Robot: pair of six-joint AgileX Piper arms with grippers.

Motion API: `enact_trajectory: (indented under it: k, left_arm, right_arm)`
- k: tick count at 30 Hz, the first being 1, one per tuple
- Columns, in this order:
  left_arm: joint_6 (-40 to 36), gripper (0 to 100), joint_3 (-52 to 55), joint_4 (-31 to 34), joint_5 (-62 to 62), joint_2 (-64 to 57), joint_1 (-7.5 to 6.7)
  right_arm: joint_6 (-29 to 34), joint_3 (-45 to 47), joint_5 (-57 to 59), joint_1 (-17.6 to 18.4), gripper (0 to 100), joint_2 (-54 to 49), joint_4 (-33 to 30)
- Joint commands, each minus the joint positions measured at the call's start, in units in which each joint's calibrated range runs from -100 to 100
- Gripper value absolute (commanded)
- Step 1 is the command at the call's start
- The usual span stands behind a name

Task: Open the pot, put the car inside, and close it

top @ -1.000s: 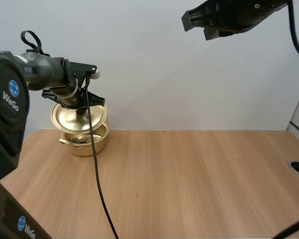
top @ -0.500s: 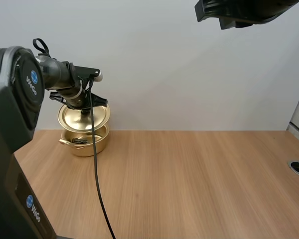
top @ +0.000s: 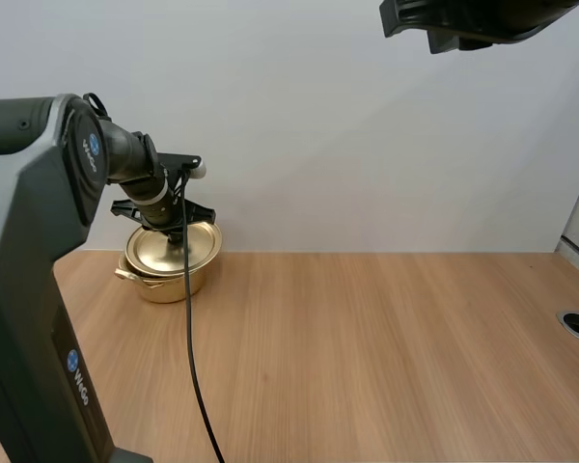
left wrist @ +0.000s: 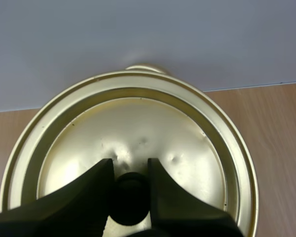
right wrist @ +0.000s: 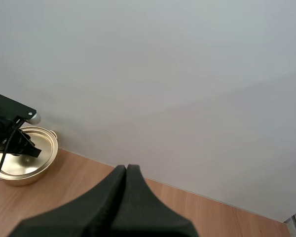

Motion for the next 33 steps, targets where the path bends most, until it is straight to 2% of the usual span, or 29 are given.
enact_trajectory:
  k: [1, 14, 33]
  left_arm:
    - [0.06, 0, -0.74, -0.01, 0.36, 0.80, -0.04]
    - [-1.38, 0, -7.86, 0.17, 5.44, 3.50, 0.04]
    - [-6.19, 0, -8.01, 4.73, 7.91, 5.42, 0.46]
  right_arm:
    - [0.01, 0.06, 0.00, 0.01, 0, -0.26, 0.27]
    - [0.01, 0.06, 0.00, 0.01, 0, -0.60, 0.38]
    - [0.01, 0.06, 0.00, 0.01, 0, -0.85, 0.54]
